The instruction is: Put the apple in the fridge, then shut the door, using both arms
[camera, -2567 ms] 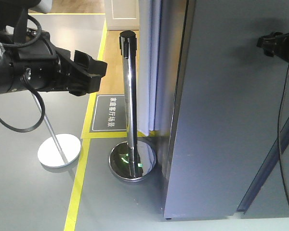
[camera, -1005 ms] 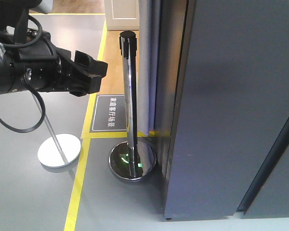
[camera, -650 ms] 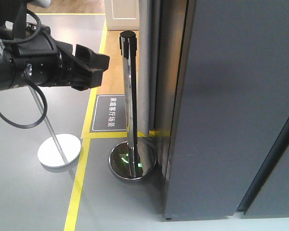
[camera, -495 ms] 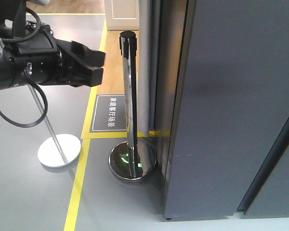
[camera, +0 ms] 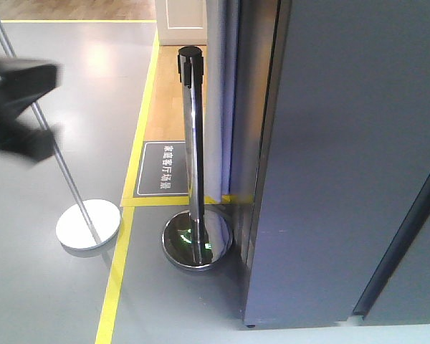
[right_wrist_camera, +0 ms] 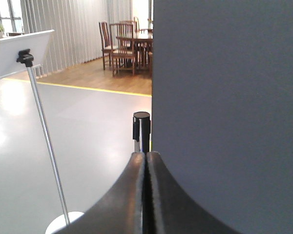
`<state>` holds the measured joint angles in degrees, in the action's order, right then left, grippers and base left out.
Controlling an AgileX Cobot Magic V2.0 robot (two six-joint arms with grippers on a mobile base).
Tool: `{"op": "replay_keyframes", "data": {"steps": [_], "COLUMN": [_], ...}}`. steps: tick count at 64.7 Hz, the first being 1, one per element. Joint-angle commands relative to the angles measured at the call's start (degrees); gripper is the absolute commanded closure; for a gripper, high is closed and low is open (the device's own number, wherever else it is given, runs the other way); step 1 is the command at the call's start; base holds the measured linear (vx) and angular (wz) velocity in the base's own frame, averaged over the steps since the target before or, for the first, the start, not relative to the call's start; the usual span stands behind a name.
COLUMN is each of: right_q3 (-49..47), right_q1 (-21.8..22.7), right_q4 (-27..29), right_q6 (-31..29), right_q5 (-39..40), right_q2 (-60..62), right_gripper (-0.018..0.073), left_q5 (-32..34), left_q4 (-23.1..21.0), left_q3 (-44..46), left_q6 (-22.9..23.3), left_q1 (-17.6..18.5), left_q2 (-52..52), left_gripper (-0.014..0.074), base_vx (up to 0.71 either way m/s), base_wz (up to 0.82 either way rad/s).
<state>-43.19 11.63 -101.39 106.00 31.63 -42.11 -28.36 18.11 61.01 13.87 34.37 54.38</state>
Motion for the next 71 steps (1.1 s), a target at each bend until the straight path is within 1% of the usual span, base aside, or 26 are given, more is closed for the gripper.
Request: {"op": "replay_keyframes", "data": {"steps": [1, 6, 16, 26, 34, 42, 71], "right_q3": [3.62, 9.69, 19.47, 23.58, 24.96, 25.48, 25.47], "right_q1": [0.14, 0.14, 0.14, 0.14, 0.14, 0.14, 0.14], "right_q4": [-0.60, -0.60, -0.60, -0.60, -0.60, -0.60, -0.59], "right_q6": [-0.07, 0.63, 1.21, 2.37, 2.49, 2.43, 2.43], "right_q5": [-3.88, -6.05, -7.99, -7.99, -7.99, -8.29, -8.41], "right_q2": [4.62, 8.22, 14.63, 17.89, 18.84, 18.89, 18.84], "right_gripper": [0.0564, 0.0564, 0.0564, 0.0564, 0.0564, 0.0564, 0.0564], "left_q5": [6.36, 7.29, 7.97, 8.20, 8.03, 6.76, 6.82], "left_q4": [0.87, 0.77, 0.77, 0.78, 0.78, 0.78, 0.78], "left_q3": [-6.03, -12.44, -25.22, -33.56, -35.91, -35.99, -35.99], "left_q6": [0.49, 0.77, 4.30, 4.64, 4.64, 4.59, 4.64], "left_q1": [0.12, 0.12, 0.12, 0.12, 0.12, 0.12, 0.12], "left_q2": [-7.32, -13.50, -24.99, -34.03, -38.60, -40.51, -40.73], "left_gripper": [0.0603, 0.0603, 0.0603, 0.0603, 0.0603, 0.0603, 0.0602], "base_vx": [0.00, 0.00, 0.00, 0.00, 0.00, 0.00, 0.00], "base_wz": [0.00, 0.00, 0.00, 0.00, 0.00, 0.00, 0.00]}}
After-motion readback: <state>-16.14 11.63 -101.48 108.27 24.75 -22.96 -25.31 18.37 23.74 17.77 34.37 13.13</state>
